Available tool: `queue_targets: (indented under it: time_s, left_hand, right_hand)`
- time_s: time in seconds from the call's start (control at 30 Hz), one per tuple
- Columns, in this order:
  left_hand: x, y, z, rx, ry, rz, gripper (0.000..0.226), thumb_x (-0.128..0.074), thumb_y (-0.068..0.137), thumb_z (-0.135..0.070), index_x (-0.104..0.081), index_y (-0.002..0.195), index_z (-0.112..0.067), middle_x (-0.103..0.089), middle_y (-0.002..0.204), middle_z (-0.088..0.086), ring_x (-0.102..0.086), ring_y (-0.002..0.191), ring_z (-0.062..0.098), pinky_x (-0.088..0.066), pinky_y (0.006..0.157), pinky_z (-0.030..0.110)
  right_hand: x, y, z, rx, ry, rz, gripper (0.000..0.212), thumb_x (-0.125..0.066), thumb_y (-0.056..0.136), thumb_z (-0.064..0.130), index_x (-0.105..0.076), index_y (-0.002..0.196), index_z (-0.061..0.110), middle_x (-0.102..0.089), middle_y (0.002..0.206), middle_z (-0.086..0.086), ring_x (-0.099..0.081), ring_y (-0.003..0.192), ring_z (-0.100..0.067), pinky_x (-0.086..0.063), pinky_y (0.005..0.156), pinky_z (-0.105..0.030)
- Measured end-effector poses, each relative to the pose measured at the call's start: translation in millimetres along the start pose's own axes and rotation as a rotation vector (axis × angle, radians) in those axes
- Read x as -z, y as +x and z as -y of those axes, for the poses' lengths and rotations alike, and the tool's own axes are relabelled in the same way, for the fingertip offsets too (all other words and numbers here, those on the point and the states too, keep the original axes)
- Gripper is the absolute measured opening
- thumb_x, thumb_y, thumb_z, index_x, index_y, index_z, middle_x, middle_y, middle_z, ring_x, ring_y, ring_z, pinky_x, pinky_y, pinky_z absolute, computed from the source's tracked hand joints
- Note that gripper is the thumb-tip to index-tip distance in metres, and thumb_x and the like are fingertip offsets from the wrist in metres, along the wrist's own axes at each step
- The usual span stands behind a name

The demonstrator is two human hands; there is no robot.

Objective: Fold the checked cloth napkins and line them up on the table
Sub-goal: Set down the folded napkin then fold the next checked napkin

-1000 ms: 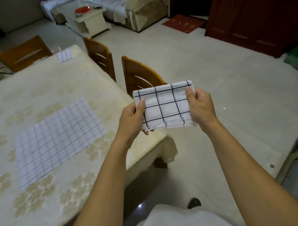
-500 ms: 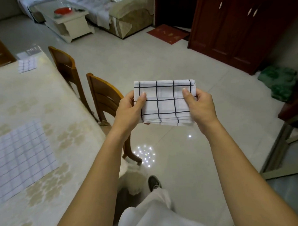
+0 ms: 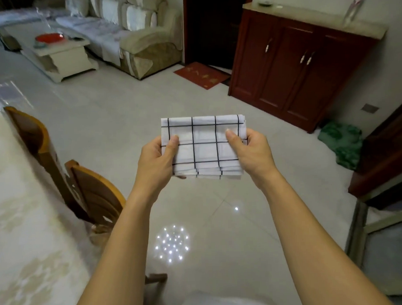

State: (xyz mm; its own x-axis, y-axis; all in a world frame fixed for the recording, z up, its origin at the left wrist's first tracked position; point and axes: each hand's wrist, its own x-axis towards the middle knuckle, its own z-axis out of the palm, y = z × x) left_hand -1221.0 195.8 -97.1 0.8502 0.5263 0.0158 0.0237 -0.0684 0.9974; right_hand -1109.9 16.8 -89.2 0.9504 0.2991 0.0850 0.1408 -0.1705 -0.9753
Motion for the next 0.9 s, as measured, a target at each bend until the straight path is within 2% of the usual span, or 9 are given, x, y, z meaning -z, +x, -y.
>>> queue_targets:
  time_s: [0.1, 0.2, 0.3, 0.37, 0.57, 0.63, 0.7, 0.8, 0.9]
  left_hand:
    - [6, 30, 6, 0.031, 0.017, -0.031, 0.031, -0.050, 0.106, -0.032, -0.069, 0.109, -0.008, -0.075, 0.092, 0.014, -0.074, 0.077, 0.028, -0.058, 0.052, 0.034]
    - [8, 64, 11, 0.034, 0.035, -0.098, 0.028, -0.050, 0.106, -0.031, -0.069, 0.107, -0.010, -0.075, 0.091, 0.011, -0.075, 0.075, 0.024, -0.058, 0.052, 0.034]
    - [8, 104, 12, 0.034, 0.056, -0.174, 0.024, -0.052, 0.106, -0.028, -0.069, 0.106, -0.012, -0.075, 0.094, 0.013, -0.075, 0.078, 0.025, -0.060, 0.052, 0.036]
    - [9, 132, 13, 0.035, 0.084, -0.225, 0.023, -0.052, 0.106, -0.029, -0.069, 0.107, -0.013, -0.075, 0.097, 0.012, -0.076, 0.081, 0.023, -0.060, 0.053, 0.037]
    - [3, 204, 2, 0.062, 0.120, -0.427, 0.031, -0.050, 0.107, -0.034, -0.066, 0.118, -0.010, -0.076, 0.104, 0.011, -0.076, 0.088, 0.026, -0.062, 0.059, 0.042]
    - [2, 224, -3, 0.046, 0.120, -0.509, 0.036, -0.049, 0.107, -0.039, -0.066, 0.114, -0.009, -0.074, 0.103, 0.014, -0.074, 0.092, 0.029, -0.062, 0.064, 0.047]
    - [4, 243, -4, 0.029, 0.131, -0.612, 0.040, -0.047, 0.106, -0.042, -0.064, 0.112, -0.006, -0.072, 0.103, 0.016, -0.070, 0.092, 0.026, -0.057, 0.079, 0.051]
    - [8, 257, 0, 0.031, 0.113, -0.688, 0.030, -0.050, 0.106, -0.037, -0.065, 0.115, -0.012, -0.075, 0.104, 0.001, -0.072, 0.096, 0.016, -0.059, 0.084, 0.036]
    - [25, 269, 9, 0.026, 0.132, -0.753, 0.022, -0.054, 0.105, -0.033, -0.069, 0.114, -0.018, -0.076, 0.106, -0.002, -0.072, 0.099, 0.013, -0.059, 0.085, 0.032]
  right_hand:
    - [-15, 37, -8, -0.012, 0.008, 0.027, 0.022, -0.069, 0.096, 0.029, -0.072, 0.089, 0.009, -0.076, 0.085, -0.009, -0.070, 0.077, -0.016, -0.059, 0.070, -0.038]
    - [-36, 83, -20, -0.004, 0.033, 0.069, 0.023, -0.070, 0.095, 0.030, -0.073, 0.091, 0.007, -0.076, 0.088, -0.013, -0.073, 0.083, -0.029, -0.061, 0.074, -0.044]
    - [-56, 139, -30, 0.035, 0.075, 0.111, 0.033, -0.072, 0.094, 0.031, -0.068, 0.087, -0.001, -0.068, 0.076, -0.009, -0.063, 0.068, -0.022, -0.054, 0.065, -0.037]
    - [-69, 176, -37, 0.054, 0.114, 0.173, 0.038, -0.072, 0.094, 0.032, -0.065, 0.088, -0.005, -0.062, 0.075, -0.008, -0.057, 0.069, -0.018, -0.048, 0.064, -0.034]
    - [-106, 281, -27, 0.064, 0.180, 0.432, 0.022, -0.066, 0.098, 0.031, -0.071, 0.090, 0.010, -0.073, 0.083, -0.002, -0.067, 0.075, -0.013, -0.058, 0.069, -0.034]
    - [-115, 308, -22, 0.055, 0.185, 0.489, 0.022, -0.065, 0.098, 0.031, -0.071, 0.091, 0.011, -0.073, 0.085, -0.001, -0.068, 0.076, -0.013, -0.059, 0.070, -0.034]
    - [-127, 331, -21, 0.048, 0.196, 0.552, 0.021, -0.064, 0.099, 0.031, -0.071, 0.094, 0.012, -0.075, 0.086, 0.001, -0.070, 0.077, -0.011, -0.060, 0.071, -0.033]
    - [-151, 351, -20, 0.040, 0.219, 0.658, 0.017, -0.062, 0.100, 0.030, -0.071, 0.093, 0.018, -0.076, 0.084, 0.006, -0.073, 0.079, -0.009, -0.059, 0.067, -0.025]
    - [-184, 364, -24, -0.017, 0.213, 0.760, 0.018, -0.063, 0.099, 0.032, -0.072, 0.093, 0.017, -0.078, 0.083, 0.005, -0.074, 0.079, -0.010, -0.057, 0.063, -0.022]
